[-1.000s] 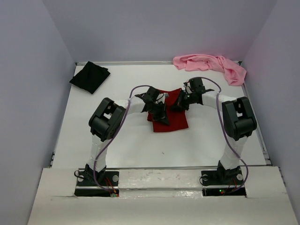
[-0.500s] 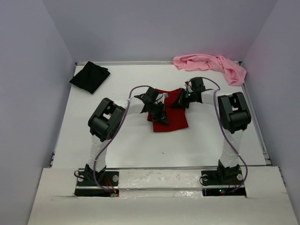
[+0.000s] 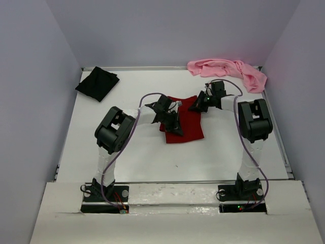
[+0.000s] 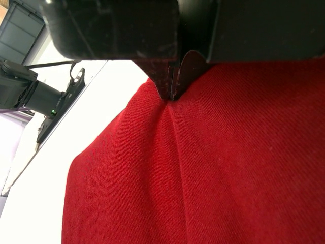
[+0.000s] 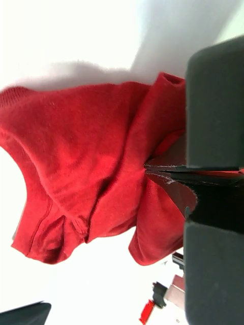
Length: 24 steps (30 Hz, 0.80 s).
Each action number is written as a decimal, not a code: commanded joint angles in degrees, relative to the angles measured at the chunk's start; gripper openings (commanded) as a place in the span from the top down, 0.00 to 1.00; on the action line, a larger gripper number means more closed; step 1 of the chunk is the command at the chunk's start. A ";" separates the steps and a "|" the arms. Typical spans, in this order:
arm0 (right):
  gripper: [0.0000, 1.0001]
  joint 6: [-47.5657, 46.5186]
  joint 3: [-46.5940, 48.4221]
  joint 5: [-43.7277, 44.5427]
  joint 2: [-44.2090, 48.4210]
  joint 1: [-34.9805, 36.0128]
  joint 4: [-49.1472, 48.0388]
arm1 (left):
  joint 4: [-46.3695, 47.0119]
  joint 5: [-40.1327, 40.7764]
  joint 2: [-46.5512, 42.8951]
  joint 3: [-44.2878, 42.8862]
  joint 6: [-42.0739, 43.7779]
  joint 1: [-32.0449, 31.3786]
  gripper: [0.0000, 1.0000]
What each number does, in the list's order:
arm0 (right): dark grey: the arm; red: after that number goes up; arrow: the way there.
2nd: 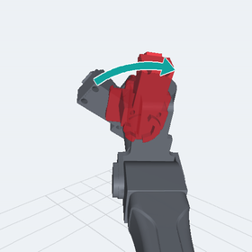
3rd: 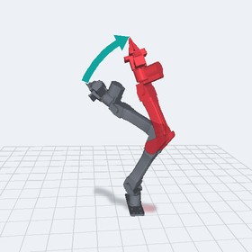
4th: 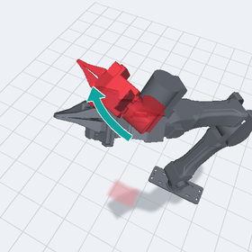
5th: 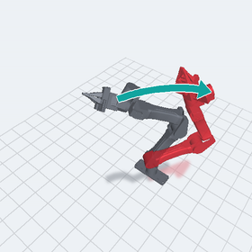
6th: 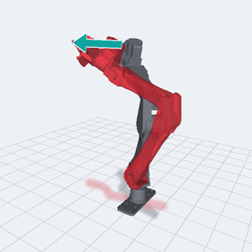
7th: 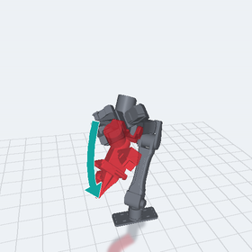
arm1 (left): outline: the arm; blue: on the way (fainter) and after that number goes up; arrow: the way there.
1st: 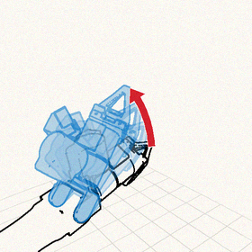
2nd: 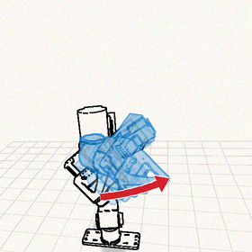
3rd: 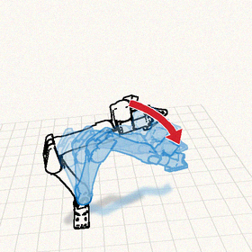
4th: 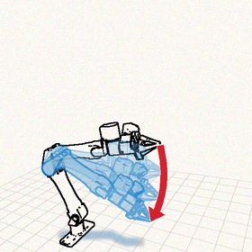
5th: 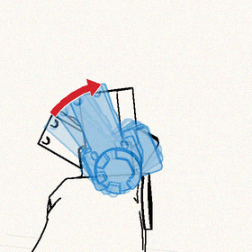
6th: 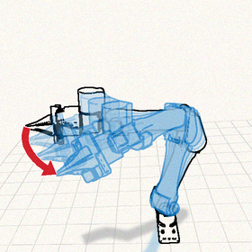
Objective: Fold and stack the t-shirts
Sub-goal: Fold the tshirt
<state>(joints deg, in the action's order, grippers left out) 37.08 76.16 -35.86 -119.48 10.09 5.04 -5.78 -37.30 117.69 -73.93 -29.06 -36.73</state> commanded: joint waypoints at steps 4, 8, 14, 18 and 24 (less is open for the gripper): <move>1.00 -0.96 2.41 0.00 0.29 -0.42 -3.19 | -7.13 6.97 -0.70 1.69 2.51 -0.10 1.00; 1.00 -2.80 5.83 0.17 3.28 -0.95 1.46 | -10.12 8.38 -2.19 -2.87 4.18 -0.10 1.00; 0.94 -5.18 9.71 -0.35 9.08 -0.95 7.53 | -18.73 10.14 -4.31 -16.40 6.38 -0.01 1.00; 0.81 -4.83 10.32 -2.20 11.81 -1.47 9.02 | -24.18 10.67 -4.48 -25.89 7.26 0.25 0.93; 0.39 -4.30 8.75 -2.81 13.48 -2.09 10.43 | -23.05 9.35 -8.08 -30.75 7.00 1.66 0.27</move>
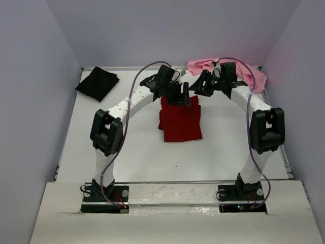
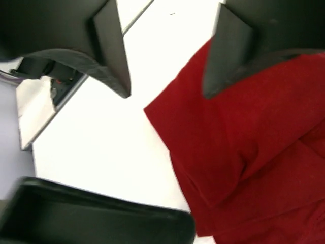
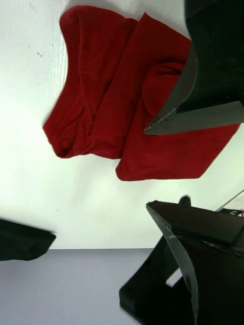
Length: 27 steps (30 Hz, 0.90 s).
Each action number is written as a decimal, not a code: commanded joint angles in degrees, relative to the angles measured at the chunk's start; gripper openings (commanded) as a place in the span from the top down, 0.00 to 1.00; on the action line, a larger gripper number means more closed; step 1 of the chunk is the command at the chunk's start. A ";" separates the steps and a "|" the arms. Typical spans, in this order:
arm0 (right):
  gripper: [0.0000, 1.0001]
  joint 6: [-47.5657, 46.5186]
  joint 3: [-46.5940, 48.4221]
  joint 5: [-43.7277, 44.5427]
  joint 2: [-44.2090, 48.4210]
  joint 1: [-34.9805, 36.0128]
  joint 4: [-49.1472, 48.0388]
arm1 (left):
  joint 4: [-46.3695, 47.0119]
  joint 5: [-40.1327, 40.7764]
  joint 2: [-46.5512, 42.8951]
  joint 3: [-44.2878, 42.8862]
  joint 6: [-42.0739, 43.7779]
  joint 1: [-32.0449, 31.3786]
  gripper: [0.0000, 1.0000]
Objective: Fold and stack the t-shirts
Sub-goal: Fold the tshirt
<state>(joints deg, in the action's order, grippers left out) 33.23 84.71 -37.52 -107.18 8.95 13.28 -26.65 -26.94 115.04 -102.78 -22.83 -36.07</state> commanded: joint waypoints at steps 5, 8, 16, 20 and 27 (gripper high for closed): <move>0.32 -2.73 -0.51 -5.19 -0.05 -2.53 2.37 | 3.26 -6.27 -7.11 5.38 -0.37 6.80 0.15; 0.32 -3.96 -1.29 -6.69 -1.36 -3.06 2.45 | 9.32 -9.35 -9.21 13.47 -2.92 11.10 0.10; 0.32 -6.25 -4.99 -6.34 -3.21 -3.06 2.54 | 13.82 -10.68 -8.18 23.15 -1.78 16.47 0.08; 0.32 -7.04 -6.74 -5.82 -4.09 -3.06 2.54 | 14.96 -10.94 -6.42 23.86 -1.43 16.56 0.08; 0.33 -7.83 -9.56 -5.02 -4.01 -3.59 2.45 | 16.11 -11.03 -4.30 23.68 -0.90 16.56 0.08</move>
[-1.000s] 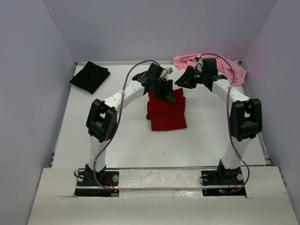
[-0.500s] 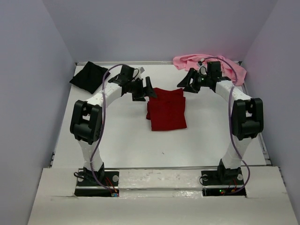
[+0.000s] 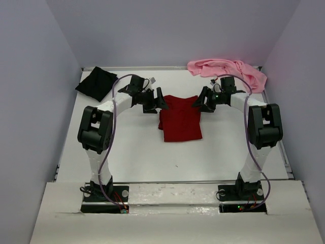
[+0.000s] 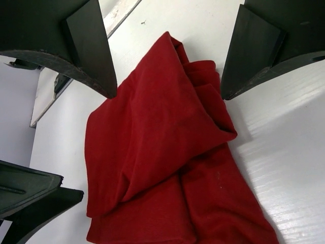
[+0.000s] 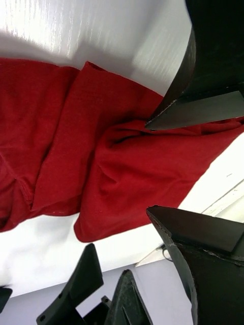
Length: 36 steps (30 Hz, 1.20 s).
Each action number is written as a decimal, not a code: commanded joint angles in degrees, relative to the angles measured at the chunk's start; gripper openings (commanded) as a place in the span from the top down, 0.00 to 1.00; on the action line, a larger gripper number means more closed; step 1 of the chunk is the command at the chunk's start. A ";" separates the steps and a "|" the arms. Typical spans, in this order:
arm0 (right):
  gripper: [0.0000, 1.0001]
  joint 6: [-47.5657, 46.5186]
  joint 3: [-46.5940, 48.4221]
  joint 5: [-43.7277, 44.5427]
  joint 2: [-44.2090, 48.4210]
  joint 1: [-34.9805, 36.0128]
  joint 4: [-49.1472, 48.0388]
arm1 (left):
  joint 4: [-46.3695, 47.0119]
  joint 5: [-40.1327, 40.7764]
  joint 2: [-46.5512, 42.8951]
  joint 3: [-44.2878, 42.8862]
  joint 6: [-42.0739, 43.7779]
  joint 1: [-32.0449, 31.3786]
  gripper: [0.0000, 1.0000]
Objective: Fold and stack the t-shirts
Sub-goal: Fold the tshirt
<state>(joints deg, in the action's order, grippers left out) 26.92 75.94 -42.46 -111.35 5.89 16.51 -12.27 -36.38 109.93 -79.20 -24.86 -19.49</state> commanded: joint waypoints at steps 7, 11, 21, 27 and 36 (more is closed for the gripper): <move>0.36 -1.69 -1.32 0.18 -0.80 -0.53 -1.04 | 1.55 0.43 2.83 0.54 3.77 -0.03 0.08; 0.39 -1.52 -1.59 0.27 -1.15 -0.53 -1.13 | 1.20 0.08 3.63 0.71 4.47 0.06 0.09; 0.42 -1.52 -3.08 0.18 -2.29 -0.53 -2.36 | 1.20 -0.62 3.01 0.71 3.86 -0.03 0.12; 0.44 -0.64 -2.91 -0.52 -3.08 -0.53 -3.42 | 1.29 -1.41 3.18 0.01 3.33 0.06 0.19; 0.45 -0.11 -0.62 -0.61 -3.17 -0.53 -3.24 | 1.20 -2.29 3.98 -0.87 2.80 -0.03 0.23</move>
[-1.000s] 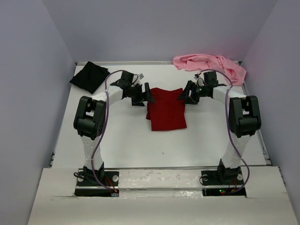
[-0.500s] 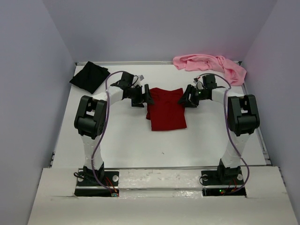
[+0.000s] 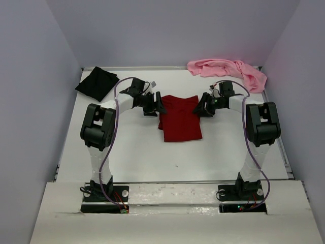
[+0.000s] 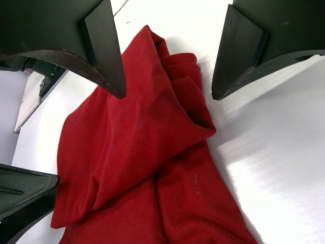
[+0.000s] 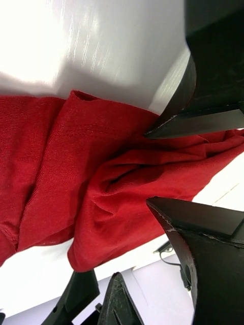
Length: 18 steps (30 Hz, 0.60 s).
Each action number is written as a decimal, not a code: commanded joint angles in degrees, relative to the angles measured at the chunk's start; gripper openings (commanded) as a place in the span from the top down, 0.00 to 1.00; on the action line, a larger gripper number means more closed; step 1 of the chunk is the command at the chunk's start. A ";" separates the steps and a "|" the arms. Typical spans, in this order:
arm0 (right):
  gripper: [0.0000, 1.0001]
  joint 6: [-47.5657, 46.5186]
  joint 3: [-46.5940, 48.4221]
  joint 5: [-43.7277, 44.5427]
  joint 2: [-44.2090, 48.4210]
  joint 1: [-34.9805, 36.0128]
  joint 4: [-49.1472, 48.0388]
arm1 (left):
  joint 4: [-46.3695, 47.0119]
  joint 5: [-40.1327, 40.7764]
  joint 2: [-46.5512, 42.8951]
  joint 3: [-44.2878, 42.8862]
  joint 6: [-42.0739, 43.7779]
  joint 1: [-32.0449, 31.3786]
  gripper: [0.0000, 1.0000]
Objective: Fold and stack the t-shirts
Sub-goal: Fold the tshirt
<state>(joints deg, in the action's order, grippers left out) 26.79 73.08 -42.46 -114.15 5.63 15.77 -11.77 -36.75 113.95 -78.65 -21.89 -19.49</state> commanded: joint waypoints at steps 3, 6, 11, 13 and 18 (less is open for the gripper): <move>0.46 0.11 2.68 -0.52 -0.20 -0.27 -2.41 | 0.61 -2.36 0.13 -1.59 -0.26 -0.03 0.23; 0.46 0.20 3.12 -0.43 -0.28 -0.27 -2.24 | 0.78 -2.53 0.31 -1.68 -0.43 -0.03 0.23; 0.49 0.55 3.56 -0.96 -1.25 -0.27 -2.23 | 2.28 -3.59 0.66 -0.98 -1.66 0.06 0.30; 0.50 0.72 3.65 -1.05 -1.87 -0.27 -2.50 | 2.98 -3.76 0.92 -0.45 -1.93 -0.03 0.34; 0.56 0.99 4.79 -1.49 -2.83 -0.27 -2.59 | 4.47 -4.03 2.06 0.25 -2.89 -0.20 0.44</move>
<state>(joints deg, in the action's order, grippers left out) 27.49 74.70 -42.68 -116.09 5.63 15.35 -9.37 -38.85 116.03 -78.67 -23.68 -19.49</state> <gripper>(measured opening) 0.475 0.579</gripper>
